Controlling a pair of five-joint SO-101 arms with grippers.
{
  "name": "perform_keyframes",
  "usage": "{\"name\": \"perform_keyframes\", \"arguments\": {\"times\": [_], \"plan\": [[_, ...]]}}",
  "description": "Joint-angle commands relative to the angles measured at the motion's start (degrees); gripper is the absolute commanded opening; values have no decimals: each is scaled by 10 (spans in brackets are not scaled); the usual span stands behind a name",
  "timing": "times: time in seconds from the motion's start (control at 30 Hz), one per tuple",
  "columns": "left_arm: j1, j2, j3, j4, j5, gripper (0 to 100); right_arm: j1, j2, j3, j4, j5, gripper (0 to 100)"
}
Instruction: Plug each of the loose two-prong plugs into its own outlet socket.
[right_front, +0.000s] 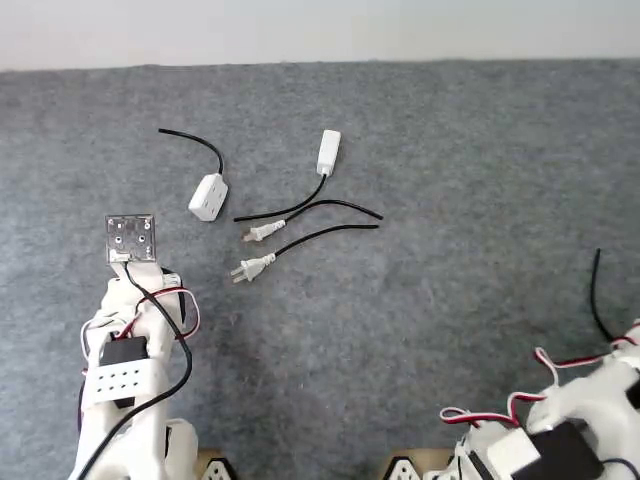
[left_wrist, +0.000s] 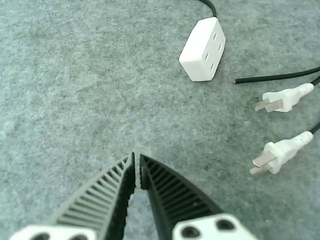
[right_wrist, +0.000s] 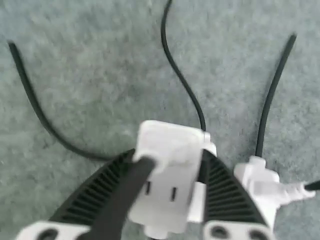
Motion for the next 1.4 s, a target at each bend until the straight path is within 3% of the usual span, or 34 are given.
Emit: {"name": "perform_keyframes", "arguments": {"times": [0.0,0.1,0.2,0.33,0.5,0.67,0.97,1.1,1.37], "plan": [[-3,-5,-9,-11,2,16,2,-7,-76,74,49,261],[-3,-4,-25,18,4,43,-2,-8,-119,129,66,299],[-28,-4,-57,76,5,156,-7,-8,-153,163,67,310],[-30,-4,-59,87,5,288,-11,-28,-168,201,62,307],[-11,-3,-62,87,3,294,-18,-95,-143,259,50,307],[11,-2,-75,92,3,294,-21,-253,-57,278,14,307],[81,4,-181,202,5,294,-137,-548,115,413,-20,273],[114,98,-283,258,13,294,-157,-599,162,416,-48,148],[143,319,-493,297,18,294,-177,-608,241,379,-53,180]]}}
